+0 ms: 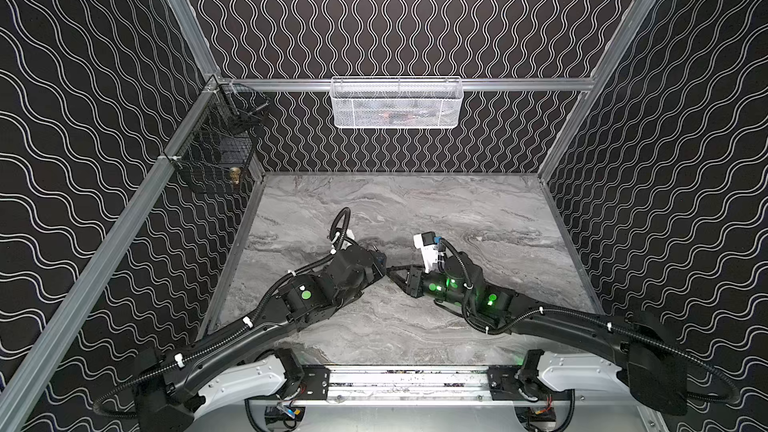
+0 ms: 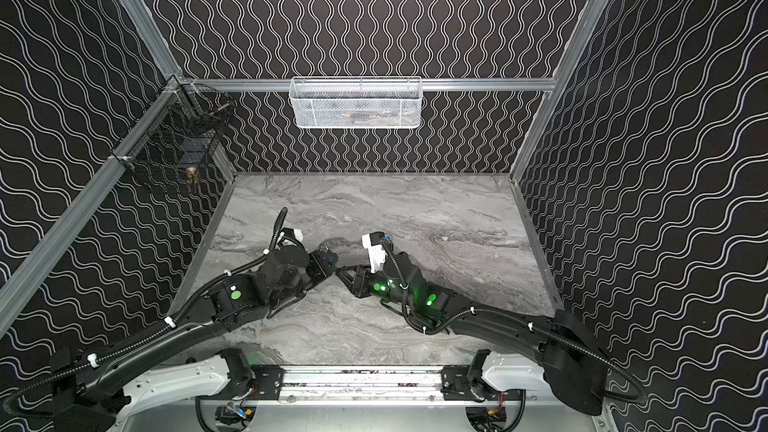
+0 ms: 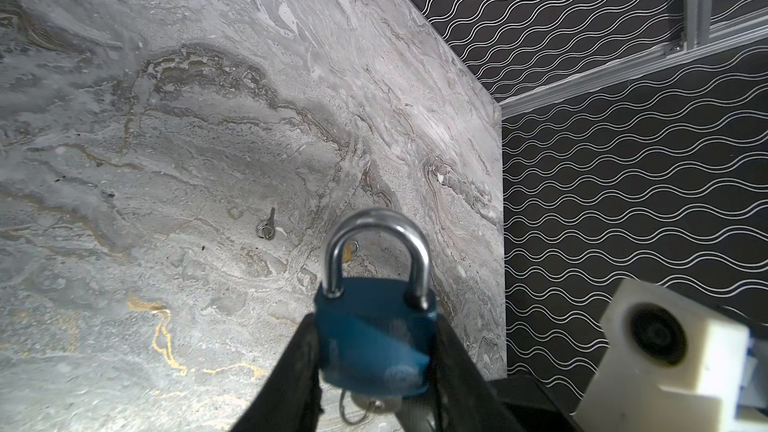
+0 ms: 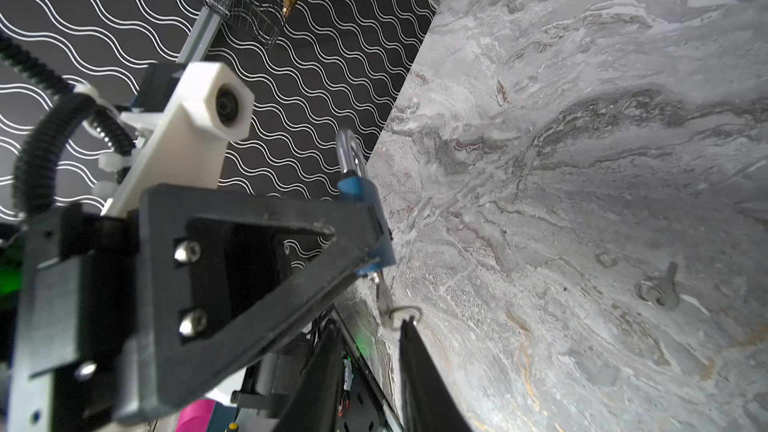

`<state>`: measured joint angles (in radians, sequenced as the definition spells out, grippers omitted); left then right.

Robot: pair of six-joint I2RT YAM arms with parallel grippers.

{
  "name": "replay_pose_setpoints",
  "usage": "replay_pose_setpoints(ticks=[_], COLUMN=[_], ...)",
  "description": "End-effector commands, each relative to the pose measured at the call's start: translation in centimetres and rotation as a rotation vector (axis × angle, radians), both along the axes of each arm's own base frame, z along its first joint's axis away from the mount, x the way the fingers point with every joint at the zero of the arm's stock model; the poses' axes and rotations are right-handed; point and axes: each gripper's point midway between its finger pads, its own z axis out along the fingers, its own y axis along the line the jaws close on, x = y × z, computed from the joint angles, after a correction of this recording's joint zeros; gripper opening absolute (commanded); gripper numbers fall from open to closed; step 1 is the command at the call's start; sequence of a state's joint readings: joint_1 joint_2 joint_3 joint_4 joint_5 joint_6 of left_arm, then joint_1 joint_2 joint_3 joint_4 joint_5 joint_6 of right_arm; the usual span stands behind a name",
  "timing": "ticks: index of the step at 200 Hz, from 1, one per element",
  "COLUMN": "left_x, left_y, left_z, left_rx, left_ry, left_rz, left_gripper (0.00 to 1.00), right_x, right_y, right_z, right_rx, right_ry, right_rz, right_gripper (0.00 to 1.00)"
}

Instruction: Unlock with the key

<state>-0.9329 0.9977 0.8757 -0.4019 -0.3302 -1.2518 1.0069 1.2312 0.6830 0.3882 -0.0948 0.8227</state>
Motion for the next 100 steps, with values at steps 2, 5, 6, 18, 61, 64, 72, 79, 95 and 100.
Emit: replay_pose_setpoints(ticks=[2,5,6,18,61,64,72,79,95,100], left_x=[0.6,0.6,0.6,0.6,0.6,0.6,0.6,0.6,0.6,0.6], left_y=[-0.2,-0.2,-0.2,-0.2,-0.5,-0.6,-0.7,-0.8,-0.9,-1.0], left_z=[1.2,1.1,1.2,1.3,1.4,1.4,1.5,1.6,1.8,1.9], left_rx=[-0.035,-0.034,-0.034,-0.038,-0.052,-0.056,-0.060,-0.065,-0.073,-0.075], left_ry=[-0.040,-0.039,-0.040,-0.041,-0.038,-0.040,-0.039,-0.039,-0.039,-0.041], left_rz=[0.019,0.018,0.018,0.018,0.011,0.011,0.008,0.004,0.001,-0.001], left_gripper=[0.00,0.00,0.00,0.00,0.00,0.00,0.00,0.00,0.00,0.00], right_x=[0.5,0.5,0.5,0.4,0.6,0.6,0.6,0.6,0.4,0.4], right_y=[0.6,0.6,0.6,0.7,1.0,1.0,1.0,1.1,1.2,1.3], right_z=[1.5,1.5,1.5,1.3,1.0,0.8,0.8,0.6,0.5,0.5], right_rx=[0.052,0.053,0.054,0.056,0.041,0.039,0.041,0.040,0.039,0.038], right_ry=[-0.023,-0.023,-0.024,-0.021,-0.029,-0.027,-0.028,-0.024,-0.028,-0.027], right_rz=[-0.010,-0.009,-0.008,-0.002,-0.001,0.001,0.002,0.005,0.018,0.020], right_gripper=[0.25,0.25,0.25,0.24,0.20,0.20,0.19,0.18,0.18,0.18])
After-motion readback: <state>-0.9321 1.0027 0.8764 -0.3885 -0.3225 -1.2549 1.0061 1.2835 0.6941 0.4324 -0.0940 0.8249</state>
